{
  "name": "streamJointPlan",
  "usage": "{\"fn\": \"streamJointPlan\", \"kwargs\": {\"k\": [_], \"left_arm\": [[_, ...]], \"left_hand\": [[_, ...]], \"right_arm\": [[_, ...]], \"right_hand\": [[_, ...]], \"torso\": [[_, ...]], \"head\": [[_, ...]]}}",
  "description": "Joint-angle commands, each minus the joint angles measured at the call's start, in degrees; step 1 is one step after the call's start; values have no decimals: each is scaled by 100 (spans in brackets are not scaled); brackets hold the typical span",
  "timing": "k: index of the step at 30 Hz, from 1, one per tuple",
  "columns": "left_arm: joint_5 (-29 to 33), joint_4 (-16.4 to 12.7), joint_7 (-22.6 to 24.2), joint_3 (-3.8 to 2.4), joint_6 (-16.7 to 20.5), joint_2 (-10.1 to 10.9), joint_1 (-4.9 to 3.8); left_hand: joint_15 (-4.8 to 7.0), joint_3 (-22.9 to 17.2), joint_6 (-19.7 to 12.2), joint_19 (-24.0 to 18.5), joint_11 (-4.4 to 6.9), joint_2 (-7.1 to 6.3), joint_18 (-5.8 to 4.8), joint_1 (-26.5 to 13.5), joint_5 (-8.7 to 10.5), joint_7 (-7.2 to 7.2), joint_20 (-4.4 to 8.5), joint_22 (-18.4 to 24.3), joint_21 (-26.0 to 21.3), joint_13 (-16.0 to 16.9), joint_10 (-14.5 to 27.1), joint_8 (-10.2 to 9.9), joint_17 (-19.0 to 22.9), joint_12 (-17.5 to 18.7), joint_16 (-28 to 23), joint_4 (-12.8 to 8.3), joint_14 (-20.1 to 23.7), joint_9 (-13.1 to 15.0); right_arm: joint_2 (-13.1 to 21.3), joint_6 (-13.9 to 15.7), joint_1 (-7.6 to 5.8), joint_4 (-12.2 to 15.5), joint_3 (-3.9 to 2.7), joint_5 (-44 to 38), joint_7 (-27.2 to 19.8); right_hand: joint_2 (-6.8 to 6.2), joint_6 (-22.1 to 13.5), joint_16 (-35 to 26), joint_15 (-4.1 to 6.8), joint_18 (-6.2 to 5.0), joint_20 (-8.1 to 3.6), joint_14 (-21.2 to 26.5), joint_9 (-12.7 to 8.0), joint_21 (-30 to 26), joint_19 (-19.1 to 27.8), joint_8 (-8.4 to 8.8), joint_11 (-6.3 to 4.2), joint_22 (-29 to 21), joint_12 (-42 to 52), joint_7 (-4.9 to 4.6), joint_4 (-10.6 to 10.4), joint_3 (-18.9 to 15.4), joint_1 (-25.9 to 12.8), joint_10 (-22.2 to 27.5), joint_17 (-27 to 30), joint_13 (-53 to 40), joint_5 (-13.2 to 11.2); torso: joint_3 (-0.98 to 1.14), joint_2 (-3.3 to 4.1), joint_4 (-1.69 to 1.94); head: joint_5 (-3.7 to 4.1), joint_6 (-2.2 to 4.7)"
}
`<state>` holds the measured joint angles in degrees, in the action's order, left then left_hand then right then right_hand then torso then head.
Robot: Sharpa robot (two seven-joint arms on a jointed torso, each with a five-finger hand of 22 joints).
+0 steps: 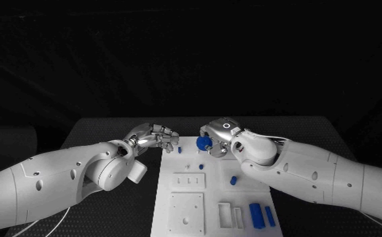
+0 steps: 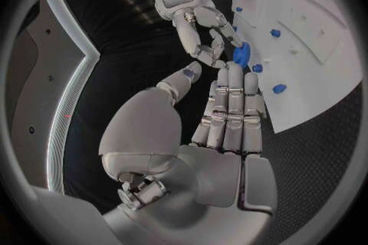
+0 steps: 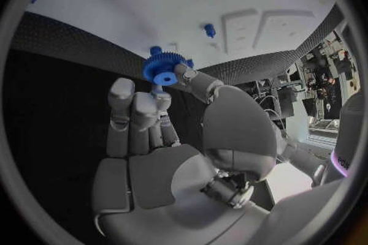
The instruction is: Assemble the parts on the task board
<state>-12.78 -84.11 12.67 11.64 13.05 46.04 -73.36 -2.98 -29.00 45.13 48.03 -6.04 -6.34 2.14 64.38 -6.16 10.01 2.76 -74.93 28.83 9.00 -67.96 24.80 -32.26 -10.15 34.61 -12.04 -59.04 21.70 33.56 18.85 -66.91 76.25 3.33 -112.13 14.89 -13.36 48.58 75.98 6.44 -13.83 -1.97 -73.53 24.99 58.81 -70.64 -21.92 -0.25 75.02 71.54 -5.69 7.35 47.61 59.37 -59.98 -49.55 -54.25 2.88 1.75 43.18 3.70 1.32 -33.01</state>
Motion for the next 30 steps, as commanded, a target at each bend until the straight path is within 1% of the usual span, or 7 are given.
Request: {"fn": "streamJointPlan", "kwargs": {"k": [1, 4, 8, 13, 20, 22, 30], "left_arm": [[-13, -4, 37, -4, -24, -27, -6], [-13, -6, 36, -4, -28, -36, -6], [-22, -3, 36, -5, -17, -47, -6], [-24, 2, 30, -5, -11, -43, -7], [-24, 3, 29, -5, -15, -36, -7], [-25, 4, 33, -5, -14, -44, -7], [-28, 8, 30, -5, -14, -45, -7]], "left_hand": [[1, -26, -9, -56, -13, 8, 97, -32, -21, 32, 1, -120, 35, 10, 10, -28, -7, 20, -37, 1, 47, 9], [1, -27, -9, -56, -13, 8, 98, -32, -21, 32, 1, -119, 36, 10, 9, -28, -8, 20, -38, -1, 47, 9], [1, -28, -9, -56, -13, 7, 98, -33, -21, 32, 1, -119, 37, 11, 9, -28, -9, 21, -39, -2, 46, 10], [1, -28, -8, -57, -12, 3, 98, -32, -21, 32, 1, -120, 38, 12, 8, -28, -11, 21, -39, -6, 46, 11], [1, -30, -8, -58, -12, 2, 98, -33, -22, 32, 1, -119, 40, 13, 8, -28, -13, 23, -41, -9, 46, 12], [1, -31, -8, -58, -12, 2, 98, -33, -22, 31, 0, -119, 40, 13, 8, -28, -14, 23, -41, -9, 46, 12], [1, -32, -7, -58, -13, 2, 97, -37, -21, 31, 0, -119, 42, 14, 7, -28, -16, 24, -43, -9, 46, 14]], "right_arm": [[-131, 43, 24, -36, 1, -269, 83], [-273, 9, 45, -144, 11, -283, 86], [-411, -46, 80, -272, 22, -294, 90], [-550, -107, 112, -459, 55, -294, 97], [-577, -109, 134, -512, 102, -310, 105], [-572, -114, 135, -515, 110, -346, 109], [-592, -163, 136, -593, 136, -346, 102]], "right_hand": [[-62, 939, -30, 36, -117, -27, -3, 2, 28, -15, 13, -53, 73, -25, 15, 1, 35, -2, 12, -11, 2, -9], [-70, 938, -32, 36, -117, -27, -4, 2, 28, -17, 15, -53, 72, -26, 14, -4, 39, -2, 10, -13, 1, -9], [-77, 938, -34, 36, -117, -29, -5, 2, 29, -19, 17, -53, 72, -28, 14, -6, 43, 0, 9, -15, 1, -9], [-81, 937, -36, 36, -117, -29, -5, 1, 29, -21, 19, -52, 71, -30, 13, -11, 45, -3, 9, -16, 1, -9], [-96, 930, -43, 36, -117, -35, -7, 0, 29, -21, 26, -52, 70, -36, 13, 7, 61, 28, 10, -22, 0, -9], [-107, 929, -47, 36, -117, -39, -9, 1, 30, -22, 28, -52, 70, -39, 13, 27, 68, 54, 10, -25, -2, -9], [-117, 930, -52, 35, -117, -42, -11, 2, 32, -24, 30, -51, 69, -42, 12, 43, 69, 71, 8, -30, -4, -9]], "torso": [[-3, 5, 8], [1, 3, 11], [-6, 6, 21], [0, 8, 12], [0, 19, 32], [1, 14, 22], [5, 8, 20]], "head": [[11, 16], [8, 23], [6, 19], [-10, -1], [-30, -18], [-27, -30], [-36, -35]]}}
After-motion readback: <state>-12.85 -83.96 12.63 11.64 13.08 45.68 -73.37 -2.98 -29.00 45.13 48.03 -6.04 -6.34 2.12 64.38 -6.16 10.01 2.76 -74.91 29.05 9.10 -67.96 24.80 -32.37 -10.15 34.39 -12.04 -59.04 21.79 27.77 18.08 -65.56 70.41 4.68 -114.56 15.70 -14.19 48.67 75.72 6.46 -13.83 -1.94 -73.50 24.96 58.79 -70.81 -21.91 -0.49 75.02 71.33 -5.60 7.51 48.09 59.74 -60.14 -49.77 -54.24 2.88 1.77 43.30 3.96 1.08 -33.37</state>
